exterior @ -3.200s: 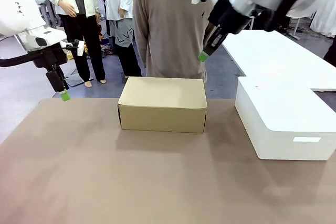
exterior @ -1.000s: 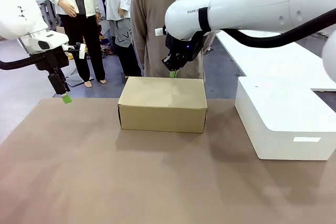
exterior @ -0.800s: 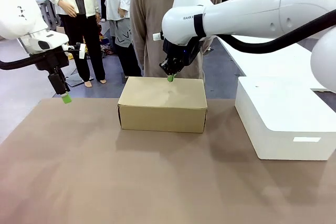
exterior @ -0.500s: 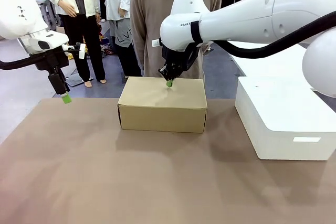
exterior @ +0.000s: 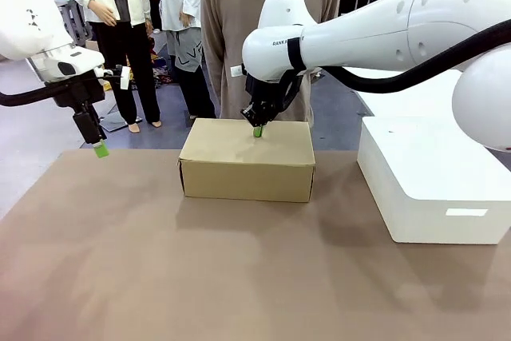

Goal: Pack the shoes into the box.
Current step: Press down on the lid of the Shoes Box.

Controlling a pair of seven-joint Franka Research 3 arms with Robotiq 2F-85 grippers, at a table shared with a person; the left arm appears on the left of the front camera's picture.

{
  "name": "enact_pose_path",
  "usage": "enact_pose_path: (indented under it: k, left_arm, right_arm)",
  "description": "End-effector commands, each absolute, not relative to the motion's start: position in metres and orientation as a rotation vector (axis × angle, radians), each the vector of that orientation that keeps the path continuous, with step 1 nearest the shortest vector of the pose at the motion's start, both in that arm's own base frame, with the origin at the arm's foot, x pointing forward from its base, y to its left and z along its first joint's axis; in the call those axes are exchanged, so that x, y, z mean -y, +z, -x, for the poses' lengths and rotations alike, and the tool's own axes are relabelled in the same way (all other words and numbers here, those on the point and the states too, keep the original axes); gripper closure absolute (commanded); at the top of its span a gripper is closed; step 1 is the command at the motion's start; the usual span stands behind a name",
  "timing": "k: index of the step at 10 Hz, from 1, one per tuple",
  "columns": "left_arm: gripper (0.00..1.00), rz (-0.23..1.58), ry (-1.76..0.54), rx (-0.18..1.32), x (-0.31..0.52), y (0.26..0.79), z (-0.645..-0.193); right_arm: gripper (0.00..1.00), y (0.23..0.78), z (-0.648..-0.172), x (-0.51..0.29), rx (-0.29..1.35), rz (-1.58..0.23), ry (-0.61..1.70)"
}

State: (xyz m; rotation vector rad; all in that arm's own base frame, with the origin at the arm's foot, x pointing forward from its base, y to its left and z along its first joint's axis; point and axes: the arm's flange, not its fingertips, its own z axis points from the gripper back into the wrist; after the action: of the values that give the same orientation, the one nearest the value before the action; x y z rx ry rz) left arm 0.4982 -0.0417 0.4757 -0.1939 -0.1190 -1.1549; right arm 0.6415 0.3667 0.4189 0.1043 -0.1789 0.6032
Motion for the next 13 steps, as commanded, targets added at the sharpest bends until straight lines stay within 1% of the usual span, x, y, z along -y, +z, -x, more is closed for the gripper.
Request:
enact_pose_path:
  k: [1, 4, 10, 12, 13]
  left_arm:
    - [0.00, 0.192, -1.151, 0.119, 0.040, 0.476, -0.498]
    - [0.00, 0.192, -1.151, 0.119, 0.040, 0.476, -0.498]
    - [0.00, 0.192, -1.151, 0.119, 0.040, 0.476, -0.498]
    - [0.00, 0.192, -1.151, 0.119, 0.040, 0.476, -0.498]
    - [0.00, 0.192, -1.151, 0.119, 0.040, 0.476, -0.498]
  right_arm:
    - [1.00, 0.446, -0.635, -0.366, 0.196, -0.109, 0.596]
    - [1.00, 0.494, -0.600, -0.349, 0.224, -0.124, 0.669]
    - [1.00, 0.516, -0.518, -0.297, 0.228, -0.164, 0.769]
    - [1.00, 0.528, -0.482, -0.276, 0.195, -0.176, 0.866]
    - [0.80, 0.530, -0.466, -0.265, 0.189, -0.146, 0.891]
